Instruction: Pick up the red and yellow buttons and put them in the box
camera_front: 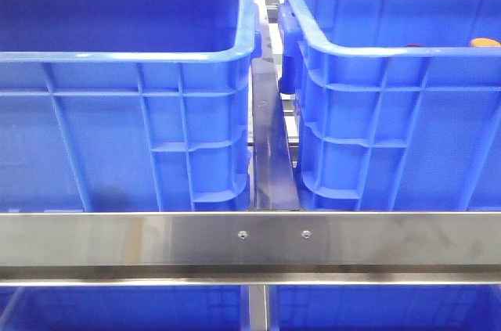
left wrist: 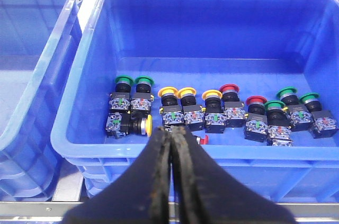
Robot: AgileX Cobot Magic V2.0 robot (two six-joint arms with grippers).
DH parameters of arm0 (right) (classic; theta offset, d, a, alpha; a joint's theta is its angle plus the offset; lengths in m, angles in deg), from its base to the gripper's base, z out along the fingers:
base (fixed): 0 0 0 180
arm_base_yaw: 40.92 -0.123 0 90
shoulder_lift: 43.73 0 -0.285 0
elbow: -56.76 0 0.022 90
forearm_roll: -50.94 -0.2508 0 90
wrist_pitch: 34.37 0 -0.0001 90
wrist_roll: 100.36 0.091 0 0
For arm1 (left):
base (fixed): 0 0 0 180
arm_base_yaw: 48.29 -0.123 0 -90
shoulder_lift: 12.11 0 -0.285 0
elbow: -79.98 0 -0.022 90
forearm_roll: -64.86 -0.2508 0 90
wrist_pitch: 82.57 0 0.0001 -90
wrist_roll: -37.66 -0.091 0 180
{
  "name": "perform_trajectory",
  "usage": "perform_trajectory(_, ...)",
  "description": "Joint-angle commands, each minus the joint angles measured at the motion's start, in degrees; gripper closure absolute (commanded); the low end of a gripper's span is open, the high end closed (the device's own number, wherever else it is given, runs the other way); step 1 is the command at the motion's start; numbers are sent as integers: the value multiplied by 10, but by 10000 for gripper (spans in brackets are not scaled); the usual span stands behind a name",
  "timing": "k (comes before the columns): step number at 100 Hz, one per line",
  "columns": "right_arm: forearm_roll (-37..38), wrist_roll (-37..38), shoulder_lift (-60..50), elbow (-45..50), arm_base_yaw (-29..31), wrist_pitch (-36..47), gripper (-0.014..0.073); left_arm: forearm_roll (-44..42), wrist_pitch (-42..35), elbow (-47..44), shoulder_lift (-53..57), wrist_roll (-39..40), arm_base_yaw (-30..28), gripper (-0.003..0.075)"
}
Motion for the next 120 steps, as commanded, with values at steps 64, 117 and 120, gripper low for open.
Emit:
perform_trajectory(64, -57, -2, 2, -15, -2, -18, 662, 4, -42, 14, -5, 5, -3, 739)
perform_trajectory(117, -57, -2, 2, -15, -2, -18, 662, 5, -214, -152, 98, 5, -3, 739)
perform_trajectory(120, -57, -2, 2, -15, -2, -18, 662, 5, -225, -168, 110, 5, -3, 739)
